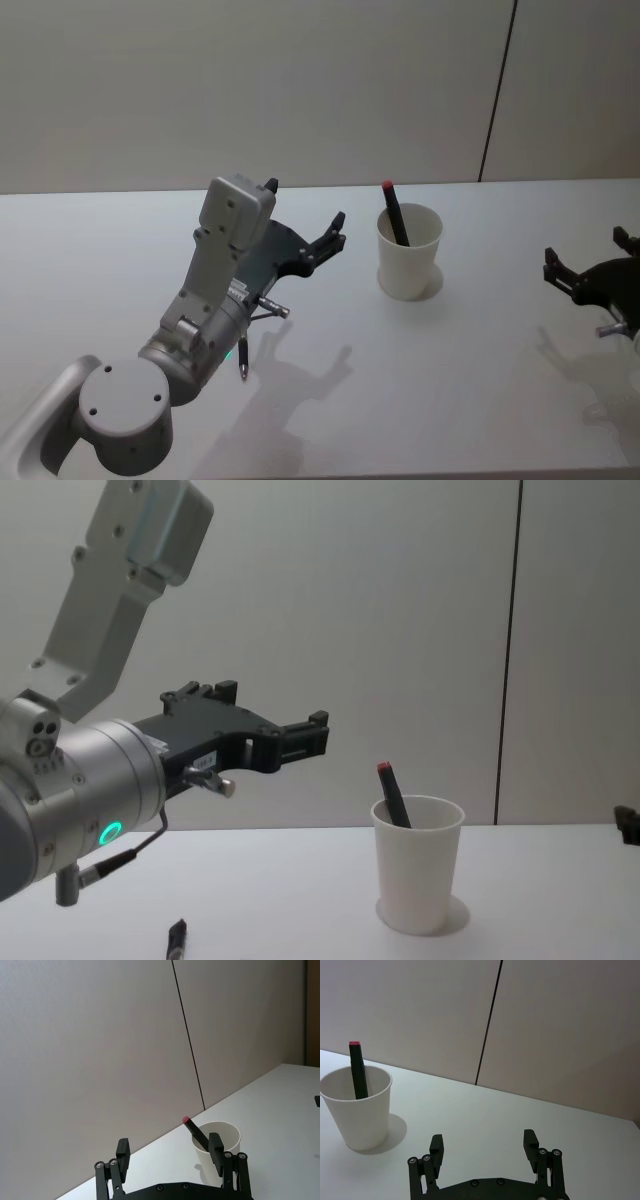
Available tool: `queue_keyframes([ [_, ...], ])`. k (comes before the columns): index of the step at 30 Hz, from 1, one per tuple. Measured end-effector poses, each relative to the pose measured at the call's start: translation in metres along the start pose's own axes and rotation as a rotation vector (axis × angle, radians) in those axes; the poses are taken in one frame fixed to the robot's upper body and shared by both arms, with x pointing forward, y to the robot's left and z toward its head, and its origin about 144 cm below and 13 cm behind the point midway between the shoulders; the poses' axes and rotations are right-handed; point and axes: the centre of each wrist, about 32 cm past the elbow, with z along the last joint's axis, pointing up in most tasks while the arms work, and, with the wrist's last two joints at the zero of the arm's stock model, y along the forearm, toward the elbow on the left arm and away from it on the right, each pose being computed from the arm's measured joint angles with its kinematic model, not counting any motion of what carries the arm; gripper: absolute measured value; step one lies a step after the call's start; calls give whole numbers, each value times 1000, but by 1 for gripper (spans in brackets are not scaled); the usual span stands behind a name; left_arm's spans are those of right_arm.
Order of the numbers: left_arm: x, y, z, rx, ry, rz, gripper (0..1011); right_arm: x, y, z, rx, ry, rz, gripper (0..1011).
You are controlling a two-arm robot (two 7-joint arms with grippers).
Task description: Place the pen into the pen holder.
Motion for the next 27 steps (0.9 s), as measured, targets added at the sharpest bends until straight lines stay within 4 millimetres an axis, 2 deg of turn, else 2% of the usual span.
queue_keyframes([
  [16,-1,1,0,24,12,0,1000,4,-8,-2,-17,-17,-14,1001],
  [27,-2,4,4,120,58,25,1000,5,-10,-3,-20,-21,-17,1001],
])
